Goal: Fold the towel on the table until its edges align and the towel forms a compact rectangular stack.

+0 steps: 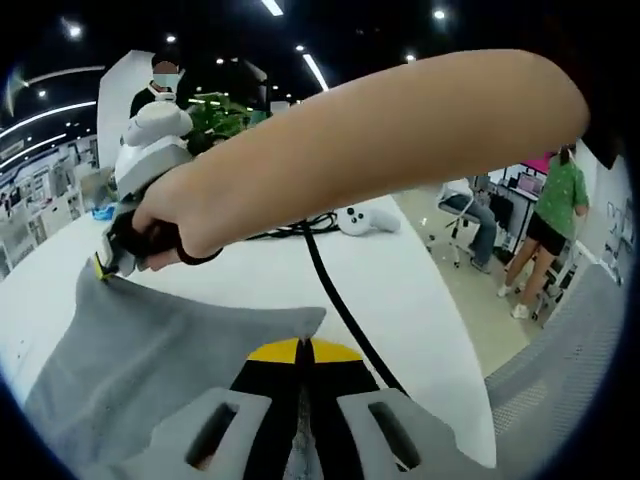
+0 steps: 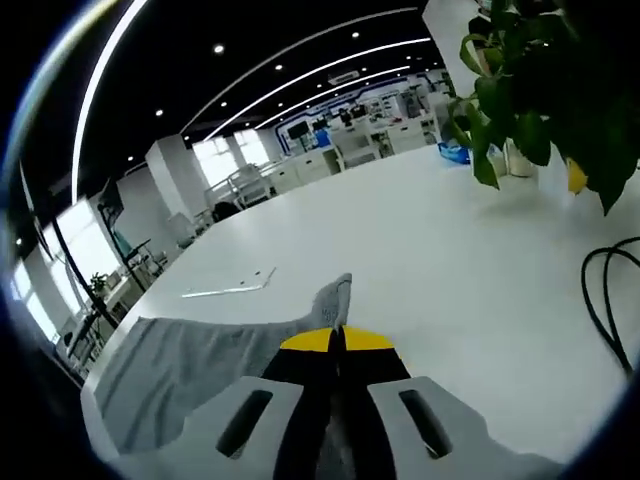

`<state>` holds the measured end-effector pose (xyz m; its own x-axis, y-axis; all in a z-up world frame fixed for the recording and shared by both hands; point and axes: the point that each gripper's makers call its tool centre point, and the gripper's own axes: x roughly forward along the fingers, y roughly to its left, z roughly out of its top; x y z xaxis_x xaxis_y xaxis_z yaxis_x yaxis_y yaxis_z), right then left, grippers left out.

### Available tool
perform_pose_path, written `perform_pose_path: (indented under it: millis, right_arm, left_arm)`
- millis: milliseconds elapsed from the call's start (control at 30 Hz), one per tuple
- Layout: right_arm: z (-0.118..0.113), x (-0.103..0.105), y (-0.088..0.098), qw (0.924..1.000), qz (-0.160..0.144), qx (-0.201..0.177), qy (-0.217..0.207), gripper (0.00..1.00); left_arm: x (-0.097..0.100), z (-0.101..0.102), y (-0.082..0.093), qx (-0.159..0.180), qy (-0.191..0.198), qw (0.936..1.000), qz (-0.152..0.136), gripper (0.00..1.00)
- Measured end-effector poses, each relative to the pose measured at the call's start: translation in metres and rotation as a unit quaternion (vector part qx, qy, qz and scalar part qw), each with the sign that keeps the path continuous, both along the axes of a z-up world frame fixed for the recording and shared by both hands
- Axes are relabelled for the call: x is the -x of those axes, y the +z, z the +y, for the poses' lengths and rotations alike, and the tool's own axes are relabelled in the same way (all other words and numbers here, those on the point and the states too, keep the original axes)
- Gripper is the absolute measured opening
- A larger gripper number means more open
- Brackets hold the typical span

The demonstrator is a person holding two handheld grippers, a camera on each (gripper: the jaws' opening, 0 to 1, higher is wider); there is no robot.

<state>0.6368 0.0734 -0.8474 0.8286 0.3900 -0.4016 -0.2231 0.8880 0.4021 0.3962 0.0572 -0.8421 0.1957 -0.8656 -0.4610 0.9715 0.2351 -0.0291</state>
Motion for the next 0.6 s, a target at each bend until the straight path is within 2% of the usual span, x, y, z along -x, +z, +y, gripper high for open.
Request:
perform_pose_path:
  millis: [267, 400, 467, 600]
  right_arm:
    - [0.011, 0.004, 0.026, 0.9993, -0.014, -0.035, 0.006, 0.00]
    - [0.017, 0.006, 0.037, 0.9990, -0.021, -0.038, 0.012, 0.00]
    - [0.021, 0.006, 0.043, 0.9988, -0.025, -0.040, 0.015, 0.00]
    - [0.029, 0.008, 0.058, 0.9976, -0.034, -0.056, 0.023, 0.00]
  left_arm:
    - [-0.001, 0.018, 0.014, 0.004, 0.014, 0.9998, -0.012, 0.01]
    - [-0.004, 0.028, 0.029, 0.019, 0.033, 0.9992, -0.013, 0.01]
    - [-0.004, 0.031, 0.038, 0.036, 0.042, 0.9985, -0.003, 0.01]
    - [-0.001, 0.040, 0.057, 0.047, 0.049, 0.9976, -0.013, 0.01]
